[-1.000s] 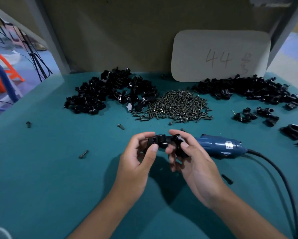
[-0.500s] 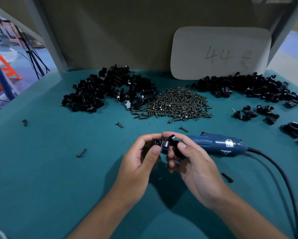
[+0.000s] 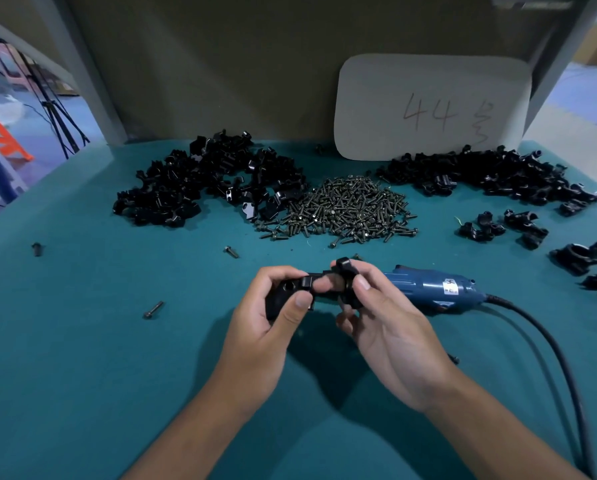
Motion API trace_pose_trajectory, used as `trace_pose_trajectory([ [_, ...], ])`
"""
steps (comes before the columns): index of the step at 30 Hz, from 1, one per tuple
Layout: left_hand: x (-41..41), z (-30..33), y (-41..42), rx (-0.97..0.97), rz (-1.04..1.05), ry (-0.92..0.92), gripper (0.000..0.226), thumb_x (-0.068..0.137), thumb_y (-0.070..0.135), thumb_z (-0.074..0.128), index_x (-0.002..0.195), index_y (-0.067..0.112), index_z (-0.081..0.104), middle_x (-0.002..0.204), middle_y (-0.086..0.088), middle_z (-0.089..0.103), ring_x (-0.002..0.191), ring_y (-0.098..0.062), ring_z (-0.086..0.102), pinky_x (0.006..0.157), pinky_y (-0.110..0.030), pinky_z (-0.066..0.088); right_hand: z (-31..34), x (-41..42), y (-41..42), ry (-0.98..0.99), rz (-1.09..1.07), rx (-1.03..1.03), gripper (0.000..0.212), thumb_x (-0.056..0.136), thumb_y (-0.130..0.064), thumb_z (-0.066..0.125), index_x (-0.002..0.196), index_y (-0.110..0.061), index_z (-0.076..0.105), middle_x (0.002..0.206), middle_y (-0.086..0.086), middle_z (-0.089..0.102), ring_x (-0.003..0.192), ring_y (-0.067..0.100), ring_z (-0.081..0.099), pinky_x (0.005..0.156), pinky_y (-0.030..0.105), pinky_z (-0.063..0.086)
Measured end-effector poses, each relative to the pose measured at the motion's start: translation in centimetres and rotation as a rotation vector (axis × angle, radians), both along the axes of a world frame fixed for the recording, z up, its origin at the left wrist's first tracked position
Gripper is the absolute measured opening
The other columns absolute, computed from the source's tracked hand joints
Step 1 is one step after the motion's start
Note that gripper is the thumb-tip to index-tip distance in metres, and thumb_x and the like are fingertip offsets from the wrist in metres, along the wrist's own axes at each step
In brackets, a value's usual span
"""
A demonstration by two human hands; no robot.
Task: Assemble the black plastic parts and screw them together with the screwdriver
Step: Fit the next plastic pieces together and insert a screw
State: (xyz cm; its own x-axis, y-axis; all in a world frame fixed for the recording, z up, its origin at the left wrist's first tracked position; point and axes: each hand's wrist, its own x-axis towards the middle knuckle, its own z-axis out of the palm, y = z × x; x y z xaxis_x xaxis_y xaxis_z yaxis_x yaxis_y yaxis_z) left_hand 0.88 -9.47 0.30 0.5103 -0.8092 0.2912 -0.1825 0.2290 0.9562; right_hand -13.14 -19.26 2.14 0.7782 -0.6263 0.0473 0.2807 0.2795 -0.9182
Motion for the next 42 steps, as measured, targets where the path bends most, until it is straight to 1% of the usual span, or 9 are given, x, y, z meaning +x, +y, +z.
trace_pose_trajectory([
  [3, 0.1, -0.4, -0.3, 0.017, -0.009, 0.018, 0.034, 0.085, 0.071, 0.059, 0.108, 0.047, 0.062, 0.084, 0.019, 0.063, 0.076, -0.004, 0.058, 0.072, -0.018, 0.047, -0.4, 0.1, -0.1, 0.022, -0.048, -0.11, 0.028, 0.092, -0.03, 0.059, 0.119, -0.028, 0.069, 0.115, -0.002, 0.069, 0.096, 0.014, 0.055, 0.08, 0.028, 0.043],
  [8, 0.0, -0.9, -0.4, 0.025, -0.061, 0.054, 0.031, 0.09, 0.059, 0.055, 0.117, 0.046, 0.061, 0.089, 0.013, 0.065, 0.077, -0.009, 0.058, 0.073, -0.025, 0.051, -0.3, 0.0, 0.1, 0.089, -0.064, -0.306, 0.031, 0.093, -0.023, 0.063, 0.12, -0.037, 0.067, 0.103, -0.016, 0.069, 0.093, 0.0, 0.062, 0.085, 0.017, 0.049],
  [12, -0.1, -0.5, -0.2, -0.003, -0.062, 0.068, 0.027, 0.092, 0.053, 0.056, 0.113, 0.039, 0.064, 0.091, 0.007, 0.067, 0.078, -0.006, 0.058, 0.073, -0.02, 0.05, -0.4, 0.0, 0.0, 0.177, -0.141, -0.455, 0.033, 0.088, -0.027, 0.07, 0.116, -0.044, 0.067, 0.111, -0.001, 0.066, 0.104, 0.014, 0.062, 0.094, 0.032, 0.05],
  [15, -0.1, -0.3, -0.2, -0.011, -0.028, 0.058, 0.025, 0.09, 0.052, 0.056, 0.11, 0.039, 0.065, 0.093, 0.014, 0.069, 0.081, -0.001, 0.06, 0.077, -0.016, 0.048, -0.5, 0.0, 0.0, 0.188, -0.169, -0.475, 0.034, 0.086, -0.028, 0.072, 0.116, -0.045, 0.067, 0.111, 0.002, 0.064, 0.102, 0.014, 0.062, 0.093, 0.033, 0.051],
  [22, -0.5, -0.2, 0.0, -0.002, 0.002, 0.056, 0.028, 0.088, 0.054, 0.056, 0.11, 0.04, 0.064, 0.094, 0.017, 0.069, 0.082, -0.001, 0.06, 0.079, -0.018, 0.049, -0.3, 0.0, -0.3, 0.059, -0.092, -0.172, 0.032, 0.092, -0.029, 0.063, 0.122, -0.041, 0.065, 0.108, -0.006, 0.068, 0.079, 0.015, 0.06, 0.061, 0.023, 0.046],
  [28, -0.4, -0.1, 0.0, -0.03, 0.037, 0.057, 0.03, 0.089, 0.051, 0.057, 0.113, 0.033, 0.063, 0.097, 0.02, 0.069, 0.084, 0.001, 0.063, 0.079, -0.015, 0.048, -0.1, -0.4, -0.7, -0.008, 0.05, -0.055, 0.064, 0.077, 0.002, 0.08, 0.13, -0.03, 0.066, 0.112, -0.008, 0.07, 0.087, 0.01, 0.064, 0.084, 0.021, 0.053],
  [32, -0.4, -0.2, -0.1, -0.022, 0.028, 0.05, 0.025, 0.09, 0.051, 0.057, 0.111, 0.039, 0.063, 0.105, 0.012, 0.072, 0.097, -0.005, 0.067, 0.083, -0.018, 0.05, 0.1, -0.1, -0.4, 0.025, -0.007, -0.078, 0.041, 0.078, -0.006, 0.081, 0.116, -0.021, 0.073, 0.107, -0.003, 0.073, 0.084, 0.007, 0.063, 0.068, 0.019, 0.051],
  [39, -0.9, -0.9, -0.4, 0.028, 0.013, 0.054, 0.025, 0.091, 0.058, 0.054, 0.11, 0.044, 0.061, 0.102, 0.007, 0.073, 0.091, -0.014, 0.069, 0.076, -0.03, 0.055, -0.5, 0.5, 0.8, 0.11, -0.124, -0.354, 0.015, 0.086, -0.018, 0.074, 0.095, -0.03, 0.07, 0.098, -0.008, 0.067, 0.08, 0.01, 0.061, 0.064, 0.024, 0.051],
  [42, -0.9, -0.7, -0.5, 0.046, -0.025, 0.154, 0.027, 0.087, 0.058, 0.058, 0.106, 0.04, 0.063, 0.088, -0.002, 0.071, 0.07, -0.016, 0.063, 0.059, -0.028, 0.05, -1.1, 0.3, 1.0, 0.134, -0.278, -0.734, 0.013, 0.093, -0.023, 0.07, 0.096, -0.035, 0.072, 0.107, -0.01, 0.06, 0.091, 0.008, 0.063, 0.076, 0.021, 0.05],
])
